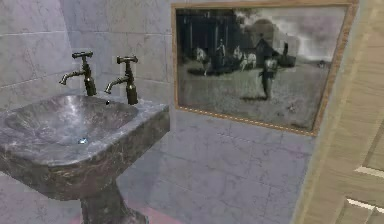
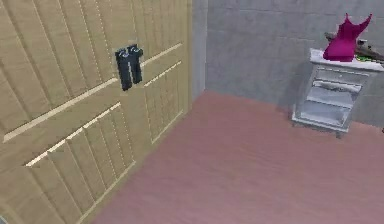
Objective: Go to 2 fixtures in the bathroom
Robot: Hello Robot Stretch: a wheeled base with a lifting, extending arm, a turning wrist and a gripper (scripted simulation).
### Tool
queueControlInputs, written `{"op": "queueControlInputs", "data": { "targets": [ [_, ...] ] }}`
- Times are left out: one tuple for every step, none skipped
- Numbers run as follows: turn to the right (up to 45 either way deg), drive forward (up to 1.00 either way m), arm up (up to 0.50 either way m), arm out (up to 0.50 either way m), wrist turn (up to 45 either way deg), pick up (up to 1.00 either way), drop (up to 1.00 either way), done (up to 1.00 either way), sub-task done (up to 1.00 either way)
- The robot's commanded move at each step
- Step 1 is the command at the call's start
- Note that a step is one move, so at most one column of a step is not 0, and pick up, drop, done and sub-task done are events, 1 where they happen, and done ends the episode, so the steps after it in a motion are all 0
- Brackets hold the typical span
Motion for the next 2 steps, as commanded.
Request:
{"op": "queueControlInputs", "data": {
  "targets": [
    [-30.0, 0.00, 0.00, 0.00, 0.0, 0.00, 0.00, 0.00, 0.00],
    [0.0, 0.00, 0.00, 0.00, 0.0, 0.00, 0.00, 1.00, 0.00]
  ]
}}
